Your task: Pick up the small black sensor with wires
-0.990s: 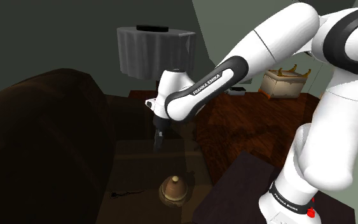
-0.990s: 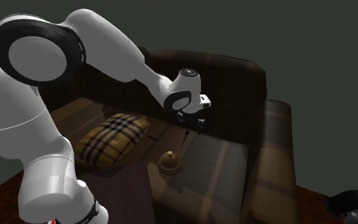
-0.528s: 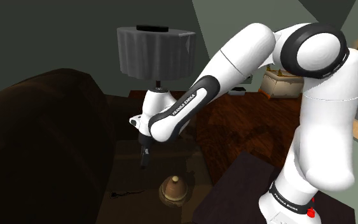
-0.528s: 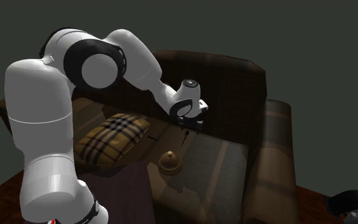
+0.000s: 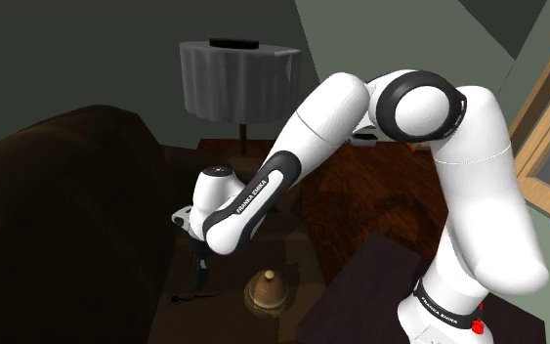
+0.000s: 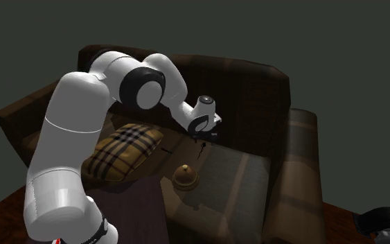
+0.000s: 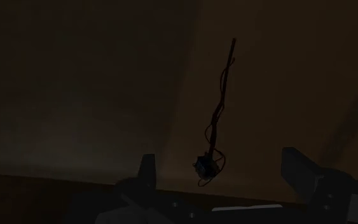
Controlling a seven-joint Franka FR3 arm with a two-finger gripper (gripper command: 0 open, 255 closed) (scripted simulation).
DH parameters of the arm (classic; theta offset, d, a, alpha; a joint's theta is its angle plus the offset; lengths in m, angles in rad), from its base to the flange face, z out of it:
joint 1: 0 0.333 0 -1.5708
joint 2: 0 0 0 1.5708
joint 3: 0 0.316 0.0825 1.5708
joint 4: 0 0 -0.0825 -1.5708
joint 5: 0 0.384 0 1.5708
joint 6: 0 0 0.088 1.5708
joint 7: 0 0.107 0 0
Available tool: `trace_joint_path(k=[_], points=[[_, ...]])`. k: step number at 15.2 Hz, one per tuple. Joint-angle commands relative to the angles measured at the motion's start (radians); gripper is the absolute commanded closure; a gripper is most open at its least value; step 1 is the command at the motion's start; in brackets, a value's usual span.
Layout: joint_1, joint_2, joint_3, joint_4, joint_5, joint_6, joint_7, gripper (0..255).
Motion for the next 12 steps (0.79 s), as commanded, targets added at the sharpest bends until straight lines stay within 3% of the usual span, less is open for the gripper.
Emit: trace_joint_path(k=[1, 12], points=[[0.014, 0.071, 0.006, 0.06, -0.013, 0.01, -0.019, 0], [0.036, 0.202, -0.001, 0.127, -0.03, 0.073, -0.036, 0]])
